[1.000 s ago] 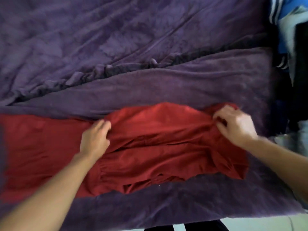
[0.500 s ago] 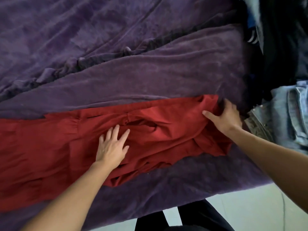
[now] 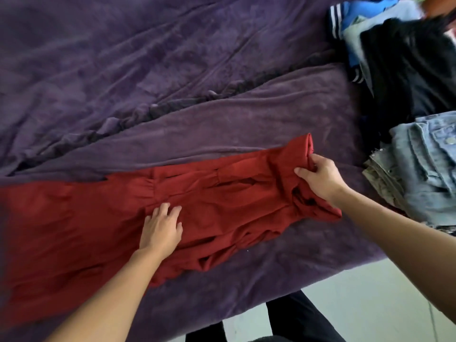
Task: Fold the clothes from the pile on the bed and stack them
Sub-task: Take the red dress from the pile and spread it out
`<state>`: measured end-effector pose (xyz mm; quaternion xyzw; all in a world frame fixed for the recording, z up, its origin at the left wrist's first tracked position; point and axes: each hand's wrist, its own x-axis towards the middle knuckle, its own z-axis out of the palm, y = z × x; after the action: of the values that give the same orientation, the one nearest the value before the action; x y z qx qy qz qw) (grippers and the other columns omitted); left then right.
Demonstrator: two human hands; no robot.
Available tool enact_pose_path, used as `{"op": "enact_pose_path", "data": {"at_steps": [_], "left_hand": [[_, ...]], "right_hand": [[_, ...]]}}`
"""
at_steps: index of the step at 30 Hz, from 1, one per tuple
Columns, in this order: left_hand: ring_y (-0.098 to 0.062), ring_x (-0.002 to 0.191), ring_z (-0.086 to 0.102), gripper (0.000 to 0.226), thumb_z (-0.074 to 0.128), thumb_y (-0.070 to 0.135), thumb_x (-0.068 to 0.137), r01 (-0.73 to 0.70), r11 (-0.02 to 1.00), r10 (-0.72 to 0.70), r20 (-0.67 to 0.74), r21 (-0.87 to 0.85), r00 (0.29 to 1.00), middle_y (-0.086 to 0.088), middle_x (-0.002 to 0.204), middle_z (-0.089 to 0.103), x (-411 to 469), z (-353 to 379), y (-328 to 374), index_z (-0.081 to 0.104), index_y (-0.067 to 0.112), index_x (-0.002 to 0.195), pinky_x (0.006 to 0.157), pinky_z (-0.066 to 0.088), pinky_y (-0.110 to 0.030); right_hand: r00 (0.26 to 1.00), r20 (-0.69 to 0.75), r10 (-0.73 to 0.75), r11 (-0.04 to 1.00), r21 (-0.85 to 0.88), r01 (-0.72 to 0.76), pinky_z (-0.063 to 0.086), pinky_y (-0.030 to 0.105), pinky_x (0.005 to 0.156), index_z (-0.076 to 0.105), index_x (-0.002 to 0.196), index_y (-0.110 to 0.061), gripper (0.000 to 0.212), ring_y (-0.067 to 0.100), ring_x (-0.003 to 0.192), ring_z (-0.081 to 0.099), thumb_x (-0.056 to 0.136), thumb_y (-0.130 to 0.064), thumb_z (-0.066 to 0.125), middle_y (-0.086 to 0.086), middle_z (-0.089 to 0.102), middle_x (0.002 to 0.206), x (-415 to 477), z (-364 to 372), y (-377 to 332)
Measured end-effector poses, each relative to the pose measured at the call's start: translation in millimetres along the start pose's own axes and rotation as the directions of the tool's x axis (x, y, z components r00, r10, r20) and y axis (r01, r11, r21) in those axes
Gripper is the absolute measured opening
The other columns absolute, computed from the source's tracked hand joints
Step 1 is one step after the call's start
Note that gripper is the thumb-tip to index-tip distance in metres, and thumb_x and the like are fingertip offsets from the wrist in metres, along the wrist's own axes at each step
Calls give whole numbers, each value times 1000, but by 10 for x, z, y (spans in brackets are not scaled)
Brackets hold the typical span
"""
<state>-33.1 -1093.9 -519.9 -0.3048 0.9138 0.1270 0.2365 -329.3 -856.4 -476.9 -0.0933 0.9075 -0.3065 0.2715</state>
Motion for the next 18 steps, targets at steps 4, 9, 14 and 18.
{"op": "enact_pose_path", "data": {"at_steps": [4,9,14,18], "left_hand": [[-32,109,53,41,63,24,84,31,997,-34,-50,-77,998,-9,123,52,-434,-99,-657,59,17,125,87,45,-45],[-32,108,53,39,62,22,84,110,990,-115,-51,-87,992,-8,120,53,-860,-75,-1449,59,17,123,86,47,-44],[-33,107,54,39,63,19,84,129,982,-136,-39,-137,990,-9,117,53,-966,19,-1738,60,13,122,90,47,-44],[-38,100,56,38,68,12,77,24,981,-51,-136,-193,989,-14,114,56,-791,-8,-1428,64,9,115,84,50,-45]], "right_hand": [[991,50,-126,986,-106,131,37,31,71,58,91,-10,16,22,82,55,86,-22,68,5,62,87,-485,637,-726],[979,177,-104,978,-159,133,42,35,95,49,131,-3,48,37,115,56,90,-22,63,21,61,122,-994,1715,-1353],[853,515,-85,983,-98,157,46,27,95,45,141,-14,63,21,100,63,84,-18,72,11,62,123,-1373,2280,-1414],[947,195,-255,958,-83,275,47,25,80,68,113,-15,29,23,88,68,86,-10,61,6,71,103,-1336,1936,-1139]]}}
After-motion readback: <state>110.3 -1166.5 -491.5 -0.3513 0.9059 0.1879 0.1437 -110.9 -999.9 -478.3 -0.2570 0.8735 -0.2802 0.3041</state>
